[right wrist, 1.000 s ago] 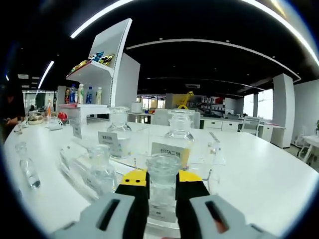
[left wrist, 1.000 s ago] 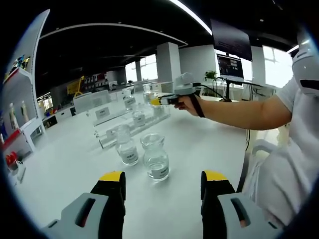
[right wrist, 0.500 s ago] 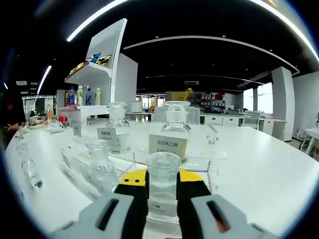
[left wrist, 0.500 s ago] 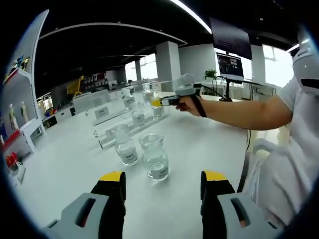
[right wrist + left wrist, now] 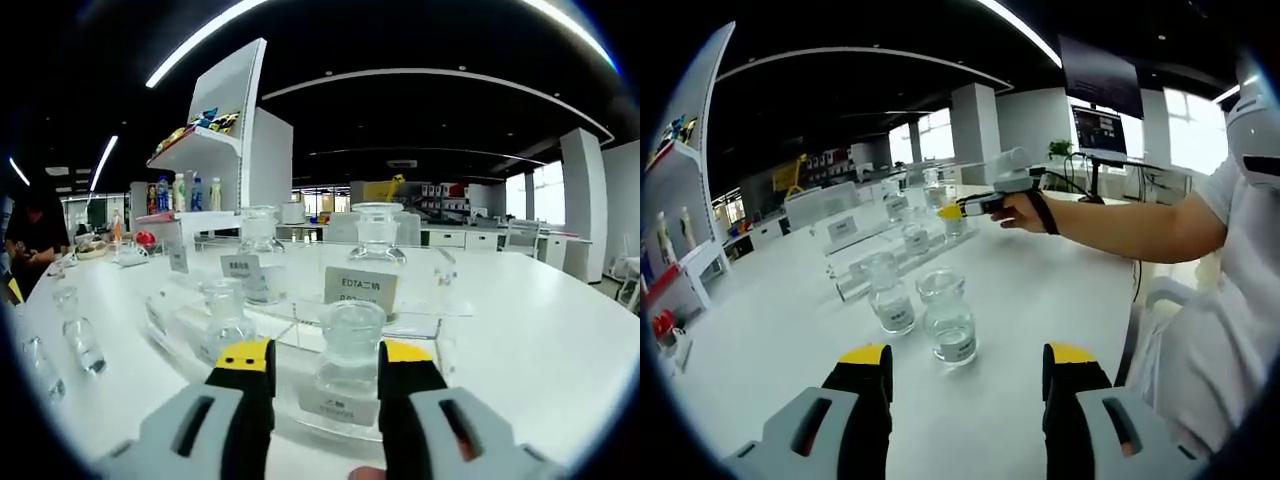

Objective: Identify the label on the chemical reagent bottle, grasp the chemical reagent bottle, and place it in the designated position on the reagent rack

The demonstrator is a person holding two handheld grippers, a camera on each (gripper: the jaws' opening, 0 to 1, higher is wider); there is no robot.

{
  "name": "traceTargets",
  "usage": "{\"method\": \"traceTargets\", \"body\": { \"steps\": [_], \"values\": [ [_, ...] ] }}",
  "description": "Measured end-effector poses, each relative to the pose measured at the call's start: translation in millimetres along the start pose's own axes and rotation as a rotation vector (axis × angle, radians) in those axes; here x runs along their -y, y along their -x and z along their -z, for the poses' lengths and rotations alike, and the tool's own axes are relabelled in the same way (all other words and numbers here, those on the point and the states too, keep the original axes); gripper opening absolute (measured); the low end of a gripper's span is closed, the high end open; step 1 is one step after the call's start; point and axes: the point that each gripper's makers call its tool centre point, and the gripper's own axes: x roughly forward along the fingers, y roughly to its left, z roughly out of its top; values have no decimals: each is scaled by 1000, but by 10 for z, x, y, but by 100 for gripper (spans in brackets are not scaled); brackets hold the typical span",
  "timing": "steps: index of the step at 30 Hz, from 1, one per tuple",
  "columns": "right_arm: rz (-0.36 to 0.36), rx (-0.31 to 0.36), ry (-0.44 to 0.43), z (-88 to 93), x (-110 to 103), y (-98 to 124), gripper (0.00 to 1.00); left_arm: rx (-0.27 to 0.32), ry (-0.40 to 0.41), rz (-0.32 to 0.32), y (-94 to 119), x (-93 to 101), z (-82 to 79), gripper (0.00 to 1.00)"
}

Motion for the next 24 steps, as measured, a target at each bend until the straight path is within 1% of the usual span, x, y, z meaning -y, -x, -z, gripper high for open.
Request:
{"method": "traceTargets", "body": {
  "steps": [3,5,8,9,15,18,19,20,22,24],
  "values": [
    [-28,-5,7,5,-27,15,43,1,1,2,0,2,3,61],
    [-49,-4,-4,-5,-38,33,45,1,2,2,2,2,2,61],
    [-50,5,-2,-23,-22,80,46,3,2,2,6,-1,-5,61],
    [-52,13,-4,-31,-28,137,46,5,2,2,5,-2,-9,61],
    [-90,39,-31,-150,-88,285,48,5,0,3,-14,-4,-18,61],
    [-105,44,-22,-237,-97,348,48,1,-3,6,-23,5,-16,61],
    [-116,52,-15,-260,-117,404,49,1,-5,7,-24,7,-19,61],
    [-135,54,-4,-268,-144,436,50,4,-6,7,-20,10,-28,61],
    [-162,51,-15,-272,-191,498,51,24,-8,10,-11,15,-64,61],
    [-176,57,-14,-285,-228,554,51,29,-4,9,-13,7,-80,61]
  ]
}}
